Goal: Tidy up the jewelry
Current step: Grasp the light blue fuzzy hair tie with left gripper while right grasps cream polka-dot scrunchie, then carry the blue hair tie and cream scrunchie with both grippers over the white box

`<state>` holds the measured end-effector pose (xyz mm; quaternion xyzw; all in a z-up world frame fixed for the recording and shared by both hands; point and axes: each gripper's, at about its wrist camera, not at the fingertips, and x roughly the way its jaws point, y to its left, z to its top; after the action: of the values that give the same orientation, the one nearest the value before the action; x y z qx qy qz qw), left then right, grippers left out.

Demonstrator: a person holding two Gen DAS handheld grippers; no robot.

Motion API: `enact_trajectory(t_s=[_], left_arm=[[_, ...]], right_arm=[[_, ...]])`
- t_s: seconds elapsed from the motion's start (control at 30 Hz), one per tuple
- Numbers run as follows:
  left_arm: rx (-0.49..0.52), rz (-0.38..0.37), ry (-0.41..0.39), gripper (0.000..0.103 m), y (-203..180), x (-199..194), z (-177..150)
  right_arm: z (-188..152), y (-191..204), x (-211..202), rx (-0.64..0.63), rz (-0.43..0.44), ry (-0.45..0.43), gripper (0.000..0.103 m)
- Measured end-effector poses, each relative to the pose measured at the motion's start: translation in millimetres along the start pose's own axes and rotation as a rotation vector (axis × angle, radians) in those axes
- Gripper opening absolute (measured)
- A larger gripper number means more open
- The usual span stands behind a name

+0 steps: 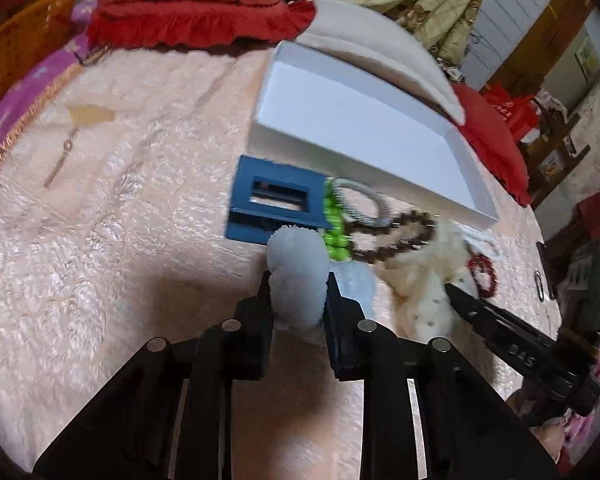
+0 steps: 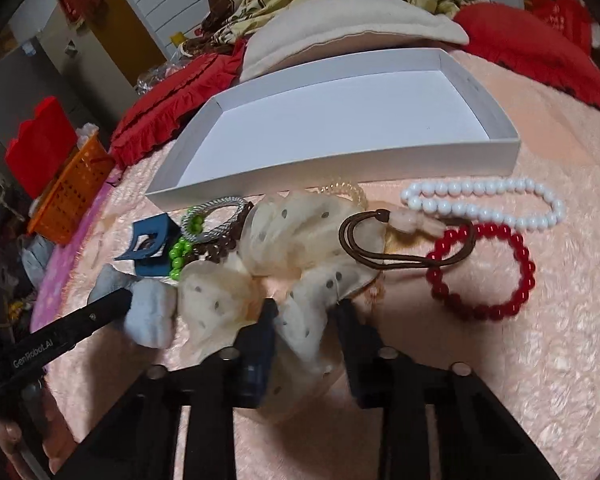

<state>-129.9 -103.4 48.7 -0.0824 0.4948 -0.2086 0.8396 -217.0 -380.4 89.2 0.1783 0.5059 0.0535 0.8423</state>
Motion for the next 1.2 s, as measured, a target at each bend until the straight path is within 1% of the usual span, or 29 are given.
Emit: enact_trajectory(t_s=[0.03, 0.07, 0.2, 0.33, 0.5, 0.63, 0.7, 0.8, 0.87, 0.93, 1.0, 1.07, 1.13, 1.2], left_arm=[[0.007, -0.004, -0.007, 0.021, -3.8, -5.5, -1.7], [0.014, -0.009, -0.013, 0.021, -7.2, -11.1, -3.5], [0.039, -0.012, -0.054, 0.021, -19.0, -40.6, -13.5], [0.059, 0.003, -0.101, 0.021, -28.1, -68.5, -23.4], [0.068, 0.01, -0.143, 0.021, -35.1, -92.7, -34.1], [0.051, 0.0, -0.136, 0.021, -33.9, -97.2, -42.9], [0.044, 0.004, -0.127, 0.021, -33.3, -96.4, -48.4], [0.034, 0.005, -0.096, 0.021, -31.2, -86.8, -56.4], [0.018, -0.005, -0.061, 0.021, -27.1, -75.3, -61.6], [-0.018, -0.016, -0.016, 0.022, -20.1, -62.5, -64.4], [-0.048, -0.022, 0.012, 0.023, -14.2, -53.8, -66.2], [-0.048, -0.007, 0.021, 0.025, -10.7, -48.1, -67.7], [-0.047, -0.007, 0.017, 0.03, -8.8, -46.4, -68.8], [-0.045, -0.015, 0.014, 0.038, -7.7, -44.6, -70.6]], right_arm=[[-1.3, -0.5, -3.1, 0.002, 0.014, -0.001, 0.018], [-2.7, 0.0, -6.7, 0.003, 0.025, -0.005, 0.018], [-7.0, 1.6, -24.7, 0.002, 0.049, -0.029, 0.017], [-11.7, 5.9, -45.9, -0.007, 0.079, -0.057, 0.016], [-22.5, 11.7, -67.8, -0.035, 0.111, -0.079, 0.016], [-36.0, 9.9, -75.3, -0.079, 0.075, -0.08, 0.016], [-41.8, 3.8, -73.7, -0.075, 0.058, -0.065, 0.016], [-48.4, -8.7, -66.3, -0.062, 0.0, -0.031, 0.016], [-52.0, -18.2, -61.9, -0.036, -0.015, -0.004, 0.021], [-53.5, -25.1, -60.3, -0.009, -0.018, 0.003, 0.048], [-53.0, -30.0, -61.7, 0.018, -0.019, -0.011, 0.052], [-51.4, -32.3, -60.3, 0.026, -0.025, -0.007, 0.052], [-51.3, -32.2, -59.0, 0.026, -0.028, -0.001, 0.052], [-51.3, -30.9, -56.0, 0.026, -0.021, 0.006, 0.052]])
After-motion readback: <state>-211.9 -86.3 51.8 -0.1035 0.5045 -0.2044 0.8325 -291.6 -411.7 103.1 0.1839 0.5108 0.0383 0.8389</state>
